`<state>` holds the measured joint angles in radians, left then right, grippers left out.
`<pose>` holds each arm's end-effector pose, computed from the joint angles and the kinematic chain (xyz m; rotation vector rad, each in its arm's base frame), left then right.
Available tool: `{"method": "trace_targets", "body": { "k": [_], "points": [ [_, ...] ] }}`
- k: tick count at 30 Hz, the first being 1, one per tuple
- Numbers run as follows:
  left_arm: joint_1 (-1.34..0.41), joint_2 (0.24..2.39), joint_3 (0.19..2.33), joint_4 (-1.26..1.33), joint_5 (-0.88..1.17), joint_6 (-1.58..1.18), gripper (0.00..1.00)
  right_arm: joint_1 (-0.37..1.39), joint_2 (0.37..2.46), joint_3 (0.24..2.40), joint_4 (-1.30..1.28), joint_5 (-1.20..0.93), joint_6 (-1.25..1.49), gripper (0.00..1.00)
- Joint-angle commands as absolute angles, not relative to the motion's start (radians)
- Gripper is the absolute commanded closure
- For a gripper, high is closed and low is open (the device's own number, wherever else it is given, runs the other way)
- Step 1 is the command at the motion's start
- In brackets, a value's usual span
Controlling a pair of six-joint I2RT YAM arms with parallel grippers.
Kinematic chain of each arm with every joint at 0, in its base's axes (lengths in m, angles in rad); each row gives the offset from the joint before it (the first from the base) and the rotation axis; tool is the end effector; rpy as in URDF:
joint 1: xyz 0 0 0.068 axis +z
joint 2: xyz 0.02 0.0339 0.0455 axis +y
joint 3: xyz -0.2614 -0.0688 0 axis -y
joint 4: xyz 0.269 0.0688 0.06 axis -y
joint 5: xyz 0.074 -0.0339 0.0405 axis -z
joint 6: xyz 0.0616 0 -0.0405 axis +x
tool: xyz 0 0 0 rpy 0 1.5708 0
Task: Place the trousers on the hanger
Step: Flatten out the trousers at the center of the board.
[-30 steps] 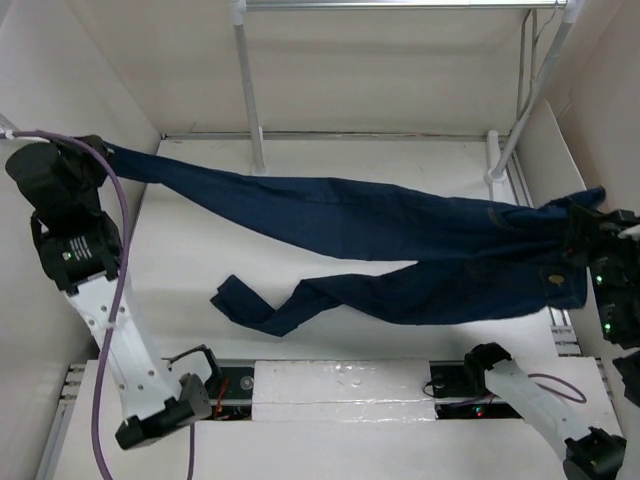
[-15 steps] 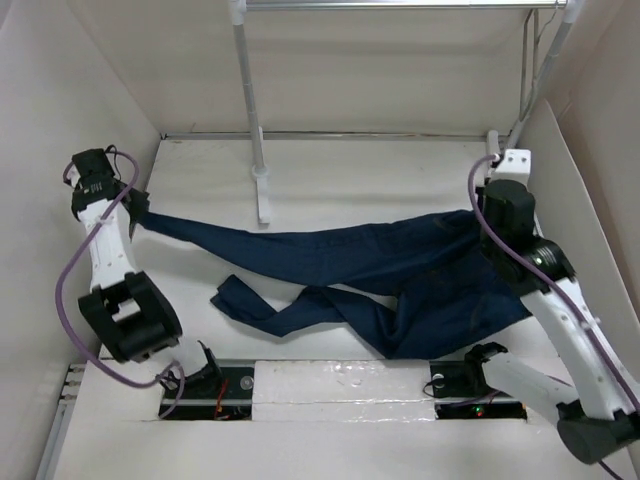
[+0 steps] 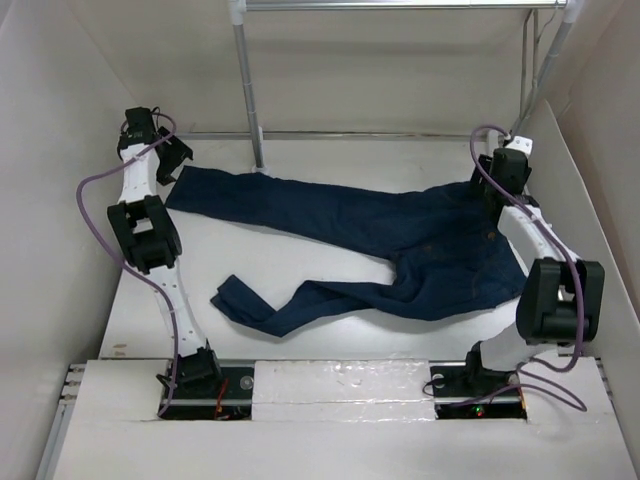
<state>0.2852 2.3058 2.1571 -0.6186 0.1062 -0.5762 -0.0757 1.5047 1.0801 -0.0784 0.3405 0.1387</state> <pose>0.5465 0.1534 0.2330 -0.9320 2.1555 -0.2681 0.3856 -0.0499 0.2545 0.4258 2.0125 -0.3135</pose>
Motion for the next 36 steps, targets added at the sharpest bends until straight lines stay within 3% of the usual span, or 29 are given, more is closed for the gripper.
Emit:
{"method": "trace_targets", "body": {
  "k": [1,3,6,7,9,10,11,12,13,16,18,21,25,29,36],
  "points": [
    [0.302,2.220,2.252,-0.587,0.208,-0.571,0.29,-0.091,1.525,1.251,0.010,0.246,0.155,0.17],
    [0.302,2.160,2.212,-0.598,0.213,-0.557,0.28,-0.091,1.548,1.322,-0.162,0.246,0.152,0.03],
    [0.284,1.938,1.912,-0.487,0.203,-0.545,0.30,-0.068,1.416,1.243,-0.155,0.163,0.182,0.04],
    [0.284,1.866,1.705,-0.450,0.215,-0.554,0.35,-0.055,1.366,1.203,-0.140,0.143,0.184,0.06],
    [0.264,1.662,1.509,-0.352,0.229,-0.578,0.37,-0.028,1.210,1.082,-0.115,0.127,0.201,0.31],
    [0.247,1.601,1.351,-0.350,0.185,-0.580,0.44,0.007,1.159,1.051,-0.130,0.123,0.213,0.49],
    [0.227,1.494,1.292,-0.366,0.160,-0.572,0.49,0.027,1.111,0.996,-0.171,0.112,0.233,0.86],
    [0.213,1.452,1.235,-0.402,0.134,-0.548,0.52,0.049,1.030,0.970,-0.195,0.091,0.233,0.95],
    [0.203,1.407,1.126,-0.429,0.079,-0.540,0.75,0.104,0.993,0.951,-0.227,0.062,0.232,1.00],
    [0.221,1.243,0.935,-0.552,0.051,-0.517,0.86,0.195,0.876,0.867,-0.336,0.011,0.219,1.00],
    [0.221,1.122,0.862,-0.624,0.048,-0.518,0.84,0.280,0.830,0.833,-0.412,0.015,0.216,1.00],
    [0.181,1.014,0.837,-0.744,0.040,-0.607,0.71,0.359,0.779,0.831,-0.475,0.008,0.184,0.96],
    [0.170,0.999,0.722,-0.767,0.239,-0.730,0.71,0.432,0.821,0.879,-0.540,-0.089,0.109,0.87],
    [0.170,0.897,0.623,-0.687,0.171,-0.847,0.65,0.494,0.824,0.891,-0.584,-0.066,0.071,0.83],
    [0.170,0.966,0.597,-0.594,0.130,-0.836,0.65,0.494,0.776,0.870,-0.589,-0.094,0.060,0.81]
  ]
}}
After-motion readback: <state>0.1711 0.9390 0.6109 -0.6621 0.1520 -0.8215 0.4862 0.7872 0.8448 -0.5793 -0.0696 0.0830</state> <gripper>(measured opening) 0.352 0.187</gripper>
